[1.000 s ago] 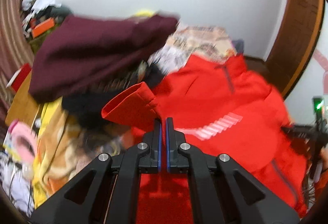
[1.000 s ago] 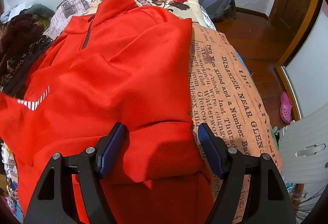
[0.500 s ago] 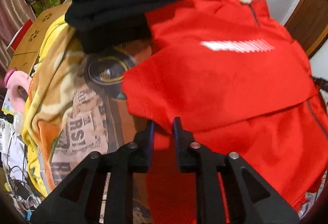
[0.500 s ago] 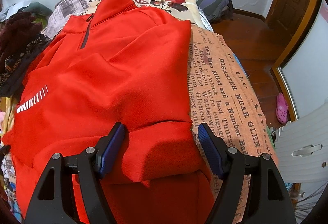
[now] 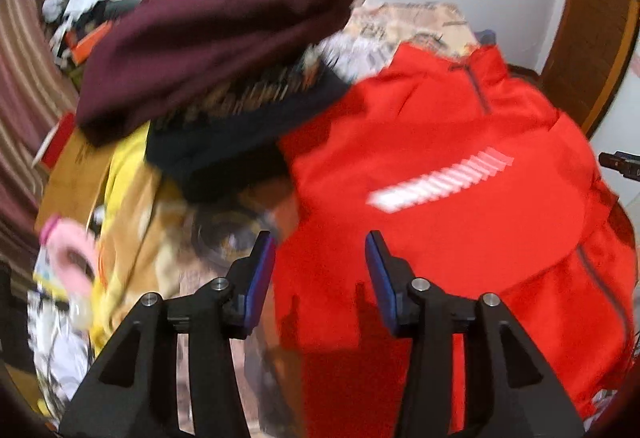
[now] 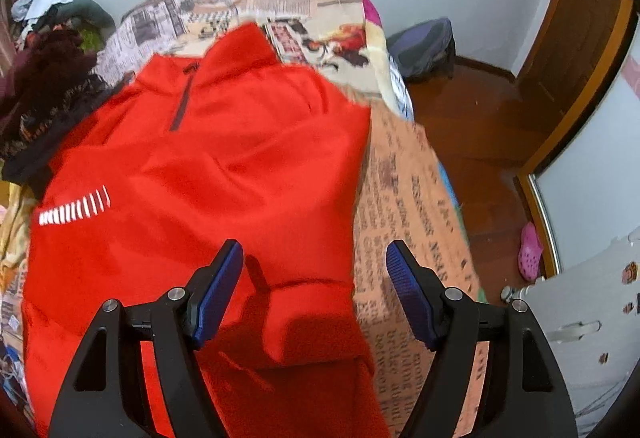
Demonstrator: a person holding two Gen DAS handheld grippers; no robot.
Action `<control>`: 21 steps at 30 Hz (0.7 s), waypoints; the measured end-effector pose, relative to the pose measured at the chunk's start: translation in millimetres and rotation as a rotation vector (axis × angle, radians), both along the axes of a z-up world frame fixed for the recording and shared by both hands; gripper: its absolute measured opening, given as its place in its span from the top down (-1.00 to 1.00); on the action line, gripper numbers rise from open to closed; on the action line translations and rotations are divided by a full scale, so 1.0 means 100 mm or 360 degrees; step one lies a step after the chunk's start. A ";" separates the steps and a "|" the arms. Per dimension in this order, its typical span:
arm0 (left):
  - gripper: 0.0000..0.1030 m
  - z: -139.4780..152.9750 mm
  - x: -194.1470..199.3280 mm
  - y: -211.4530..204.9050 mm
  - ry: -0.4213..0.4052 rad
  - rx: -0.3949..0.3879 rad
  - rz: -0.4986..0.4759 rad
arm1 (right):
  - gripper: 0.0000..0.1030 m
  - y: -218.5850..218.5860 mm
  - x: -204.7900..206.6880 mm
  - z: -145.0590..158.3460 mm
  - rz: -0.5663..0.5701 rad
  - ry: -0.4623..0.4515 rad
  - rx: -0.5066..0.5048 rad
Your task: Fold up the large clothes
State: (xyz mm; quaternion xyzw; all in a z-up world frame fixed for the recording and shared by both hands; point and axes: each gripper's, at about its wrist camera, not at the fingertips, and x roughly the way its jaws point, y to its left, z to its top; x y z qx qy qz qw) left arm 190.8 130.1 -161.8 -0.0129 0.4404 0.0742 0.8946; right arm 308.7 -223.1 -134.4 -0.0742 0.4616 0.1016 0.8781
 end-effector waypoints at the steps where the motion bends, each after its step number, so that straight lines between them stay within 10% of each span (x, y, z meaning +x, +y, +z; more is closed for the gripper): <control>1: 0.11 0.06 0.07 -0.04 -0.0026 0.0004 -0.0025 | -0.37 0.01 0.01 0.06 0.0005 -0.0023 0.0004; 21: -0.04 0.35 1.89 -1.07 -0.0225 -0.0004 -0.0442 | -0.37 0.51 0.76 0.41 0.0184 -0.0218 0.0018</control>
